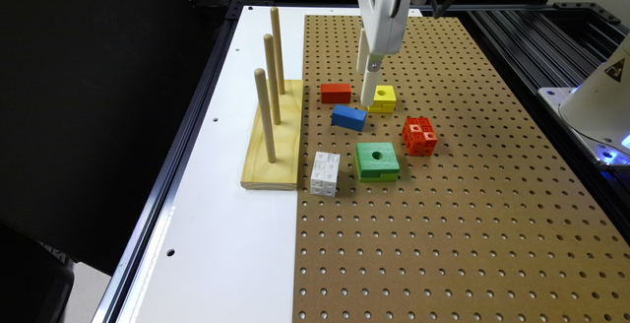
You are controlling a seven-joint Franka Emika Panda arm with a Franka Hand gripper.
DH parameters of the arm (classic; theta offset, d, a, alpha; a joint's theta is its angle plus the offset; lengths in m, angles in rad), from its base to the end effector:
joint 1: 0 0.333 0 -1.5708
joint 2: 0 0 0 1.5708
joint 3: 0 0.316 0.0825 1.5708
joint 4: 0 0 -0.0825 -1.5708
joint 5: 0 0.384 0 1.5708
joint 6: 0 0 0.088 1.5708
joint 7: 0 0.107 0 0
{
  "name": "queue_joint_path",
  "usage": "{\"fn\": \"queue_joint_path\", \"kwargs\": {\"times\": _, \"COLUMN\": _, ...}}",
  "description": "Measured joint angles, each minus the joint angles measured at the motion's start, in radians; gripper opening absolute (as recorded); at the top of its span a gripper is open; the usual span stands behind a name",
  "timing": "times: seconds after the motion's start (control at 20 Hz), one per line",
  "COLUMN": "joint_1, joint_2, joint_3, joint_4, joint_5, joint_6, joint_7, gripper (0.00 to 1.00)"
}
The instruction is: Pick up narrow blue stick.
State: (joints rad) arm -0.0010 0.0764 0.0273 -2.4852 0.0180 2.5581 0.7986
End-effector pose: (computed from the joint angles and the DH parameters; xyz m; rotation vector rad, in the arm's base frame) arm 0.4733 0.0123 0.2585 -2.8924 1.2015 0.0125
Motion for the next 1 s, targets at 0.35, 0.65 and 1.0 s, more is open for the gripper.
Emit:
{"fn": "queue_joint_path", "kwargs": {"times": 0.35, "joint_1": 0.000, "joint_2": 0.056, "joint_3": 0.000, "joint_4": 0.001, "joint_5": -0.0001, "joint_6": 0.056, "joint_7": 0.000, "gripper": 1.00}}
{"fn": "queue_joint_path", "kwargs": {"times": 0.65, "joint_1": 0.000, "joint_2": 0.087, "joint_3": 0.000, "joint_4": 0.000, "joint_5": -0.0001, "joint_6": 0.082, "joint_7": 0.000, "gripper": 1.00}}
{"fn": "queue_joint_path", "kwargs": {"times": 1.0, "joint_1": 0.002, "joint_2": 0.134, "joint_3": 0.001, "joint_4": 0.003, "joint_5": -0.0001, "joint_6": 0.134, "joint_7": 0.000, "gripper": 1.00}}
